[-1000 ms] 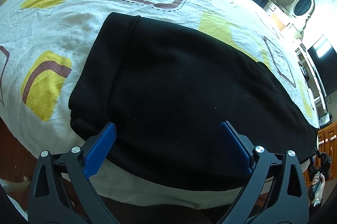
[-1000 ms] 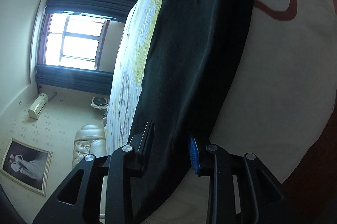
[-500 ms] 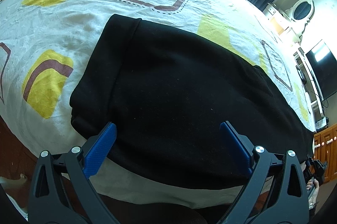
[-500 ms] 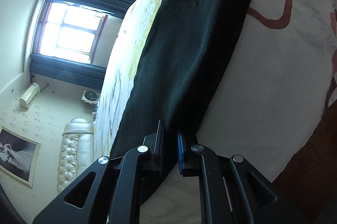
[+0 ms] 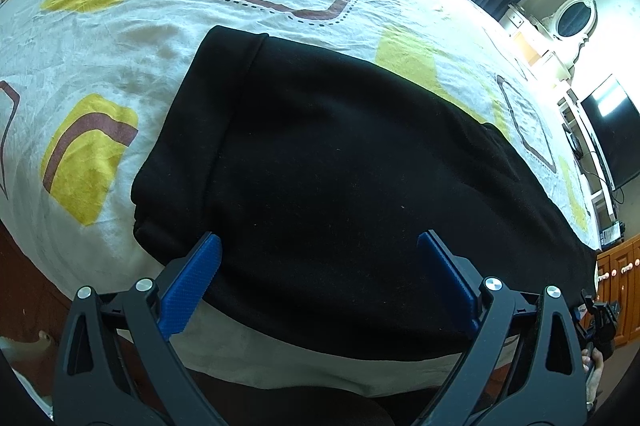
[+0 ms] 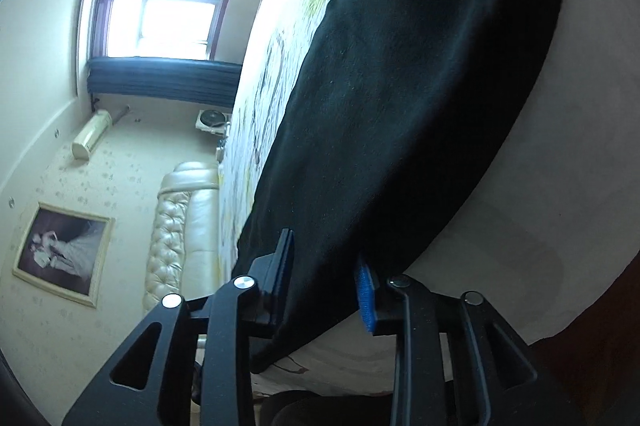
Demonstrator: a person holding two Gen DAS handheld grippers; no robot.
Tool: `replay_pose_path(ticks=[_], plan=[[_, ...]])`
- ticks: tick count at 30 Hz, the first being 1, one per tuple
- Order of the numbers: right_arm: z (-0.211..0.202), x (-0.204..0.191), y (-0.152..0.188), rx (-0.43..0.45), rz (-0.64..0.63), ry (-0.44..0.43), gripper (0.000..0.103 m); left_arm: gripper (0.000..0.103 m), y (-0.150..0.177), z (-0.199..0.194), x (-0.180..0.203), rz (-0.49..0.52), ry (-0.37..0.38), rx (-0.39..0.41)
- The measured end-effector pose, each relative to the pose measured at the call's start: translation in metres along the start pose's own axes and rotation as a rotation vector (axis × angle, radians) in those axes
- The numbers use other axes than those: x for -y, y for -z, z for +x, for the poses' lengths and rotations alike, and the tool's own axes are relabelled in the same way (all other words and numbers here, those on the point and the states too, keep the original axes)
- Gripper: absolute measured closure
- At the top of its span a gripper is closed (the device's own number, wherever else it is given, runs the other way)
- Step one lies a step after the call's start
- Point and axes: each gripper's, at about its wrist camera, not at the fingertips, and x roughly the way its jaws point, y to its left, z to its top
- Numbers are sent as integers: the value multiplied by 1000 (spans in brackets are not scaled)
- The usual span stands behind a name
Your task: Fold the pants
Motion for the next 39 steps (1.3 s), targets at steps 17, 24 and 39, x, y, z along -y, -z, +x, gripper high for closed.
replay_pose_path(ticks=[17, 24, 39], plan=[[-93, -26, -55, 202, -223, 156, 41, 5, -5, -7, 23, 74, 35, 46], [-152, 17, -157, 361, -133, 322, 36, 5, -5, 4, 25, 66, 44, 18], [-83, 25, -187, 19, -259, 531, 79, 5, -2, 13, 20, 87, 12, 3]])
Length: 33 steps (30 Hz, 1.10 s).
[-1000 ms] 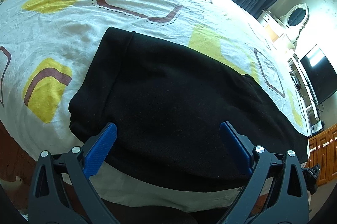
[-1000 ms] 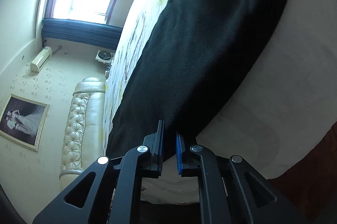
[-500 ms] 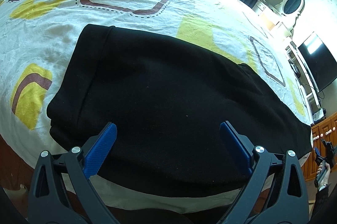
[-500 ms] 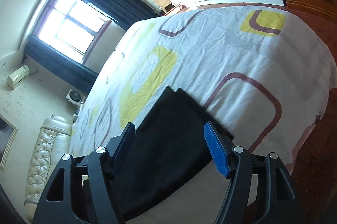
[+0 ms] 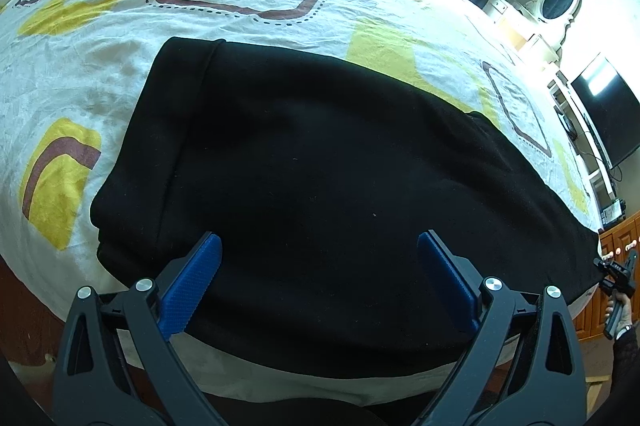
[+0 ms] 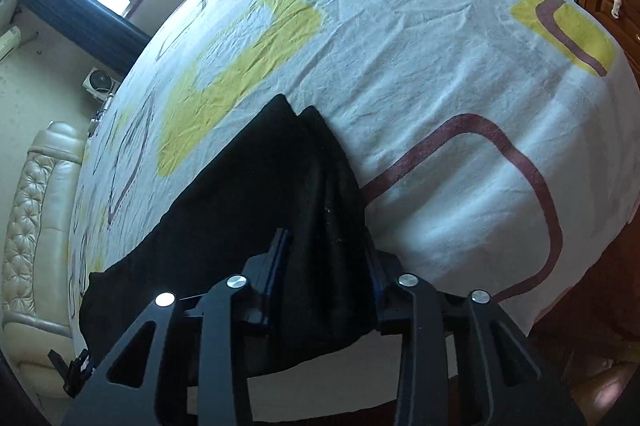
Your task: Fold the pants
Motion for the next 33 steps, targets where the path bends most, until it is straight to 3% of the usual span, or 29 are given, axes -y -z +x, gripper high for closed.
replay_pose_path(ticks=[3, 7, 11, 14, 20, 26, 33], plan=[[-3, -8, 7, -18, 12, -56, 82, 5, 0, 0, 1, 9, -11, -5], [-28, -21, 13, 50, 79, -223, 82, 5, -2, 0, -2, -11, -1, -17], [-57, -51, 18, 99, 91, -398, 82, 5, -3, 1, -3, -20, 4, -24], [-72, -89, 25, 103, 47, -468, 82, 5, -2, 1, -2, -8, -4, -29], [-81, -185, 49, 62, -113, -499, 82, 5, -2, 2, 0, 12, -16, -38], [-49, -260, 83, 10, -229, -473, 82, 5, -1, 2, 0, 27, -16, -42], [0, -324, 128, -27, -356, -331, 82, 5, 1, 2, 2, 56, -27, -38]])
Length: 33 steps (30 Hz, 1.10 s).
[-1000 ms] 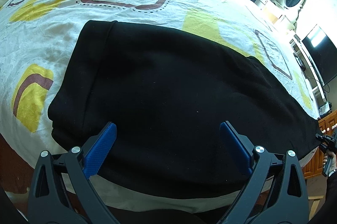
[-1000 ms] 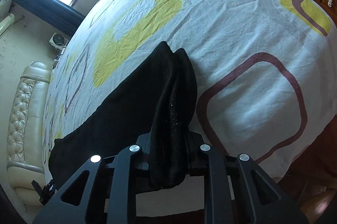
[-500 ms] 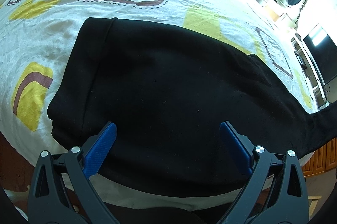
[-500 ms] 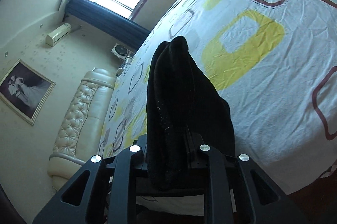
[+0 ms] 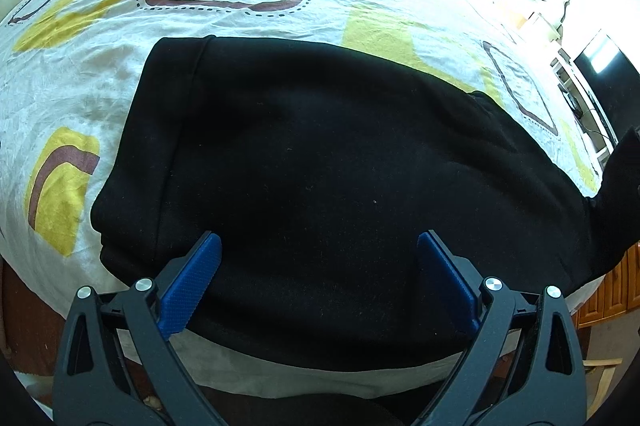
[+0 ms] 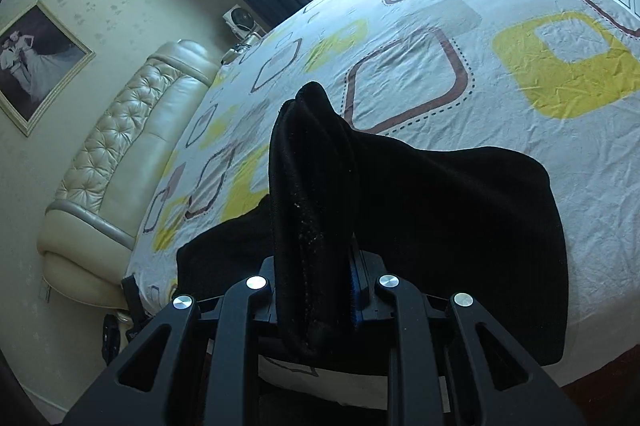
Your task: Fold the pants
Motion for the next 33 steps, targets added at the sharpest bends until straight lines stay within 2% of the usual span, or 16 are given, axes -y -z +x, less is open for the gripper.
replay_pose_path(ticks=[6, 11, 16, 18, 22, 24, 28, 31, 33], plan=[[58, -25, 32, -82, -89, 124, 82, 5, 0, -1, -1, 8, 6, 3], [86, -32, 48, -95, -110, 209, 82, 5, 1, -1, 0, 11, 2, 4], [106, -35, 65, -119, -116, 249, 74, 5, 1, 0, 1, 19, -1, 5], [106, -34, 69, -111, -74, 196, 54, 5, 1, 0, 1, 20, -1, 5], [109, -43, 77, -128, -53, 134, 47, 5, 1, 0, 2, 24, -4, 6], [111, -52, 83, -138, -69, 100, 37, 5, 1, 0, 2, 27, -5, 7], [112, -72, 94, -183, -106, 3, 29, 5, 1, 0, 2, 28, -5, 7], [101, -80, 94, -205, -154, -29, 29, 5, 2, 0, 2, 35, -4, 9], [85, -75, 88, -192, -141, -90, 29, 5, 2, 0, 3, 39, -3, 10]])
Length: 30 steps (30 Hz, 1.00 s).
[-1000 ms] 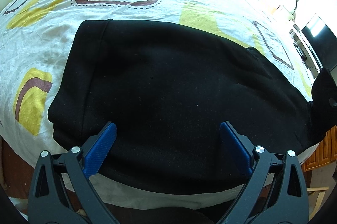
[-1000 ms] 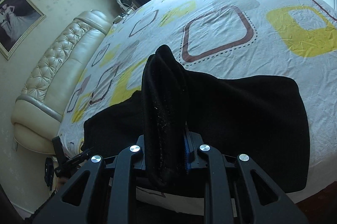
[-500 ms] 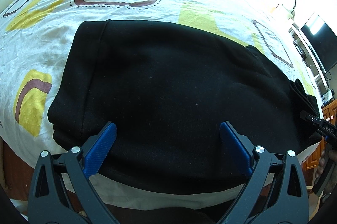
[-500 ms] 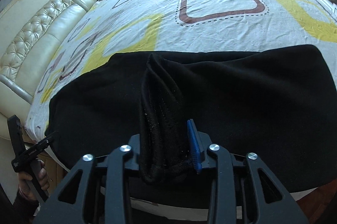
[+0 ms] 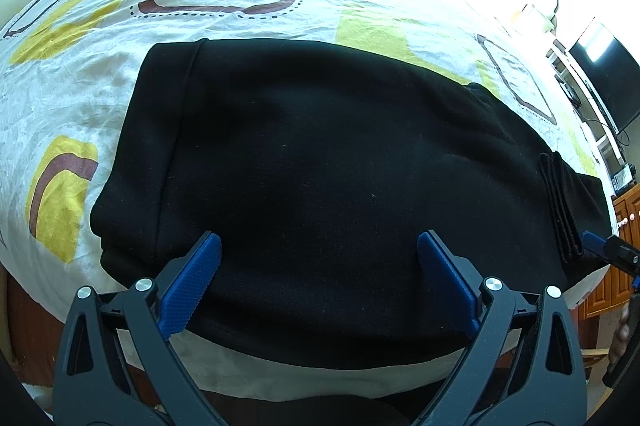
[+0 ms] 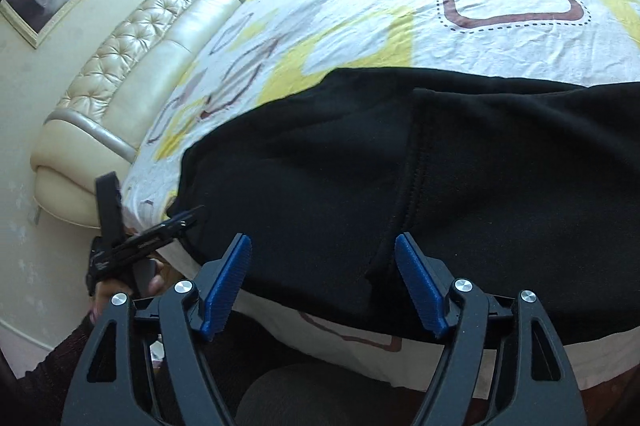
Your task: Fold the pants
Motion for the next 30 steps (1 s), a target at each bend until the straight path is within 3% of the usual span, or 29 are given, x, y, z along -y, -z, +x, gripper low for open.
replay_pose_path(ticks=[2, 5, 10, 13, 19, 20, 21, 24, 30], plan=[[-27, 11, -5, 55, 19, -19, 29, 5, 0, 0, 0, 1, 1, 1], [-74, 40, -15, 167, 44, 29, 29, 5, 1, 0, 0, 2, 1, 2], [-138, 139, -22, 345, 277, 111, 29, 3, 2, 1, 0, 9, 9, 6], [-141, 198, -24, 339, 407, 111, 29, 3, 3, 1, 2, 20, -1, 10], [-95, 254, -26, 271, 569, -74, 29, 3, 3, 2, 1, 20, 3, 10], [-90, 256, -26, 267, 565, -82, 46, 3, 3, 2, 1, 20, 1, 10], [-85, 257, -26, 260, 559, -87, 71, 3, 3, 2, 1, 21, 0, 10], [-75, 260, -22, 258, 570, -77, 77, 3, 3, 2, 1, 22, -1, 13], [-74, 263, -17, 268, 588, -102, 77, 3, 3, 3, 2, 25, -3, 16]])
